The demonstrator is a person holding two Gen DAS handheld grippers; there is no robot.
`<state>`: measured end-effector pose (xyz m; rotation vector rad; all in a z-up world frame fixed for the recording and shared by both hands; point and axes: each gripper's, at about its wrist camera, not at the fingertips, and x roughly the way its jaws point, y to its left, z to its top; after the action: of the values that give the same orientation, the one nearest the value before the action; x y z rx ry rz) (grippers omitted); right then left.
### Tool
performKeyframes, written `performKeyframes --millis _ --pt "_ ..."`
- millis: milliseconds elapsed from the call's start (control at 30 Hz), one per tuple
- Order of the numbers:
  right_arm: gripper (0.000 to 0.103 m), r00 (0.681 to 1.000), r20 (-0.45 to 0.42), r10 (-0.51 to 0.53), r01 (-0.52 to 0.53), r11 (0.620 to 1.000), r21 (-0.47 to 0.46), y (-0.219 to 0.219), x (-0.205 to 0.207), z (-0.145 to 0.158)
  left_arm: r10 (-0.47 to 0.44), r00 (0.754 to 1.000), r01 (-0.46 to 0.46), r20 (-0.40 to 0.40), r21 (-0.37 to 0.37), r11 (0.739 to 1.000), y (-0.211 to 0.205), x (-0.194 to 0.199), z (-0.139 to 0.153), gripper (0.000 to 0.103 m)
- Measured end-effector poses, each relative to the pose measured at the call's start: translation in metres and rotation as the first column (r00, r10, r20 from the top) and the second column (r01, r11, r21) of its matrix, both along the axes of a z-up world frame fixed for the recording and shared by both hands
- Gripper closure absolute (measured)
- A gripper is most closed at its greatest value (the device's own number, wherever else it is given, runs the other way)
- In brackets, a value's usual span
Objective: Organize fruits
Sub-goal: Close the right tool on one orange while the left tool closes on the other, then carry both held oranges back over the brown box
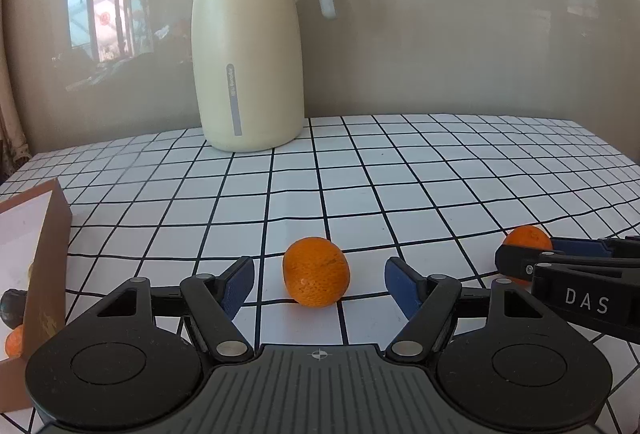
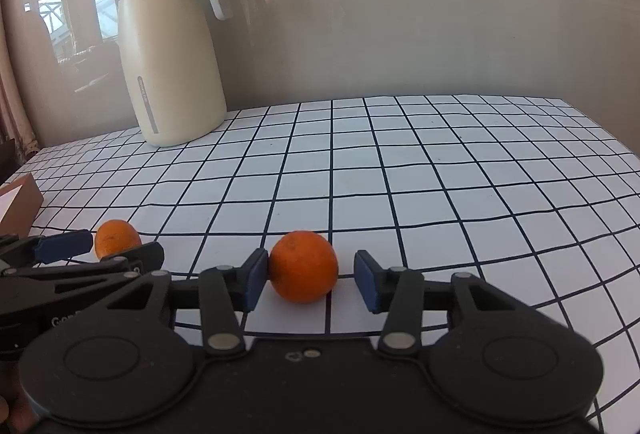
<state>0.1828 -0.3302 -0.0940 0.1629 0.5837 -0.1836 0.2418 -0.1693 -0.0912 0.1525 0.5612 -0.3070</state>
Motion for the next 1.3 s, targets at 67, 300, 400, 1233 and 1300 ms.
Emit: performKeyframes --millis 67,300,400,1233,1300 --pt "0.067 1.0 -0.001 0.002 -0.002 1.0 0.0 0.001 0.0 0.0 0.004 1.0 -0.004 -0.006 -0.013 1.0 0.002 0.001 0.0 0.053" --pt "0.073 1.0 -0.01 0.007 -0.006 1.0 0.005 0.002 0.002 -0.001 0.007 1.0 -0.008 -0.026 -0.025 1.0 0.004 0.002 -0.002 0.06" --pt "0.073 1.0 -0.01 0.006 -0.006 1.0 0.001 0.002 0.003 -0.001 0.012 1.0 -0.013 -0.024 -0.03 0.999 0.005 0.002 -0.002 0.066" --pt "0.075 0.995 -0.015 0.1 -0.1 0.994 -0.039 0.024 -0.017 0.007 0.053 0.999 -0.053 0.008 0.014 0.999 0.031 -0.049 -0.003 0.068" --pt "0.075 0.995 -0.016 0.103 -0.104 0.993 -0.052 0.027 -0.017 0.005 0.048 0.999 -0.048 -0.001 0.032 0.998 0.029 -0.049 -0.005 0.068"
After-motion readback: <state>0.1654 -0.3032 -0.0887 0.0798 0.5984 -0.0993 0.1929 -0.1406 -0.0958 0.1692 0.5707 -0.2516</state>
